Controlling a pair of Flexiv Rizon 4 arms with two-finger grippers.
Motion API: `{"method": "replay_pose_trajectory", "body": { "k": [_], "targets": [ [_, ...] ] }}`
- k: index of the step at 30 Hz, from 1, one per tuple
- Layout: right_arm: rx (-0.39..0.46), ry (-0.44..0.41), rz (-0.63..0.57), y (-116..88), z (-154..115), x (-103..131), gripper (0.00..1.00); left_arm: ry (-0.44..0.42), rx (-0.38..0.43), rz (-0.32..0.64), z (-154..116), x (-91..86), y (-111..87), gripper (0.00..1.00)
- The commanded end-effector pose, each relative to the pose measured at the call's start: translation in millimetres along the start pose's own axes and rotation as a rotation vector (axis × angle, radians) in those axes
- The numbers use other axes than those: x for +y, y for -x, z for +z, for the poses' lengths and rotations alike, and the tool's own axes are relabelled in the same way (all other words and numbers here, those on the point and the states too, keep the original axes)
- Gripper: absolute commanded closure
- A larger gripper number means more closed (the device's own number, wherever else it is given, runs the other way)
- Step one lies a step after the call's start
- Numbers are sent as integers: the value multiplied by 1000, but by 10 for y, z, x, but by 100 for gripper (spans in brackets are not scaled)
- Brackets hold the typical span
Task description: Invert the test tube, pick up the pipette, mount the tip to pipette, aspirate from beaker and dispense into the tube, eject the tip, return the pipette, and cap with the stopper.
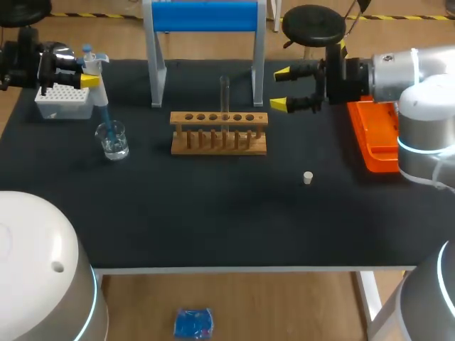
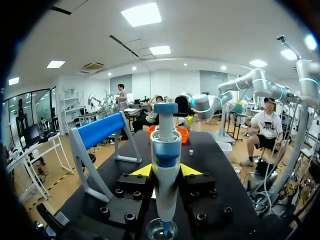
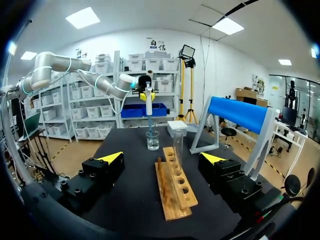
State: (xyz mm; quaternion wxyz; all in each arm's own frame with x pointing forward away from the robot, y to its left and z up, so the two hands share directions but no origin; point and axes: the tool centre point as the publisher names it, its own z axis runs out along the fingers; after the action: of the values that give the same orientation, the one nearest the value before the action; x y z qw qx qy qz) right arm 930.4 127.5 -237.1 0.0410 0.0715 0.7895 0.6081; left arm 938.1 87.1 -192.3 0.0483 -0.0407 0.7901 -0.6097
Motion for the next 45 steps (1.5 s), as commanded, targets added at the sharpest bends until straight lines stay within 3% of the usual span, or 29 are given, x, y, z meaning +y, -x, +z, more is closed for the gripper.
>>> {"method": "replay_pose_trajectory", "body": {
  "k": [1,37,45],
  "targets": [
    [19,-1,7,82,116,-73,0,1,-1,0,-1,-7,-3,100],
    [22,-5,11,70,153,-106,0,1,-1,0,-1,-7,-3,100],
    [22,-5,11,70,153,-106,0,16,-2,34,-103,-251,-26,100]
  ]
}}
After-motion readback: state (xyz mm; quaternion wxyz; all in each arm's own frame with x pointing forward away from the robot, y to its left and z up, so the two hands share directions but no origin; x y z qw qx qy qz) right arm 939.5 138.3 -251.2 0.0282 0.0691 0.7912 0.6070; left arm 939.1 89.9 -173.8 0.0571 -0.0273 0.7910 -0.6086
